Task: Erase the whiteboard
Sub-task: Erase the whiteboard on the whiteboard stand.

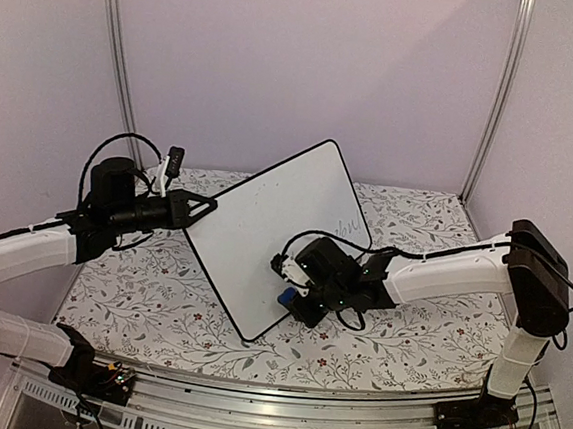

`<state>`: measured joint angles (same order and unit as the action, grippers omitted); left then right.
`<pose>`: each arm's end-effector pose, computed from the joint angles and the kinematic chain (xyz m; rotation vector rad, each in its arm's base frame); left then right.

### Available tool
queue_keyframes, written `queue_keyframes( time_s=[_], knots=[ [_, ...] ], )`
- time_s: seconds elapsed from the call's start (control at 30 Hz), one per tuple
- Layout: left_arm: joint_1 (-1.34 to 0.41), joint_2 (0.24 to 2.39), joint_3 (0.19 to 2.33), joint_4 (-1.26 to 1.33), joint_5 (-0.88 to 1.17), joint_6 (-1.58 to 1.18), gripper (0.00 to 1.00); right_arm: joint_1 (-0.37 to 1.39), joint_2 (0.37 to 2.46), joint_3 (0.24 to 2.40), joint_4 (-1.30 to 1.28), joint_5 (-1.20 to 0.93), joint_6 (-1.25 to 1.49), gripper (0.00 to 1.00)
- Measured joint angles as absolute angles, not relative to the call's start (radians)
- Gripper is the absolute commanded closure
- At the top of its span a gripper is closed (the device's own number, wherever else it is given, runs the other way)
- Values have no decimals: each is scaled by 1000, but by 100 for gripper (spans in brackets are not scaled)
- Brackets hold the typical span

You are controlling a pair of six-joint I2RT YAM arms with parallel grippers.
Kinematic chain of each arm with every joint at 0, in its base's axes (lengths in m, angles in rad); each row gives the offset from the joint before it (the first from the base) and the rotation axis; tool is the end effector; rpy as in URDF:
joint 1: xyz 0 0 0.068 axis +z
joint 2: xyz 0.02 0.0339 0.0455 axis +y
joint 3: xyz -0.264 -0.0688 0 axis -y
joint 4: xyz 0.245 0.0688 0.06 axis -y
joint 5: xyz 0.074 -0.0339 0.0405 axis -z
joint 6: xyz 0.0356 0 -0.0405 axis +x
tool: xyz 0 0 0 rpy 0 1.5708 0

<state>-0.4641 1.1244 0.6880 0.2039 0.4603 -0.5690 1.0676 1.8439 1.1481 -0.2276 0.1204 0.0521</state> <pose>0.2223 -0.1289 0.2781 0.2519 1.9154 -1.1289 0.1888 0.3340 0.1695 -1.1774 2.2206 0.3194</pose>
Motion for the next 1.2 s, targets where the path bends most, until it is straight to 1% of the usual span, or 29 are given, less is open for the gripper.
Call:
queue_keyframes(
  time_s=[0.1,0.43,0.67,0.9,1.1,1.2],
  knots=[
    [-464,1124,688,205,464,-569,100,1066,1837,1106,-223,115,68,100],
    [-464,1124,688,204,467,-569,100,1065,1834,1106,-225,99,90,100],
    [-464,1124,688,204,466,-569,100,1067,1848,1223,-294,120,63,100],
    [-464,1124,688,203,463,-569,100,1066,1868,1352,-308,148,26,100],
    [-464,1124,688,200,458,-569,100,1065,1871,1348,-301,147,21,100],
    [-463,1124,688,197,454,-569,100,1065,1868,1309,-273,139,26,100]
  ],
)
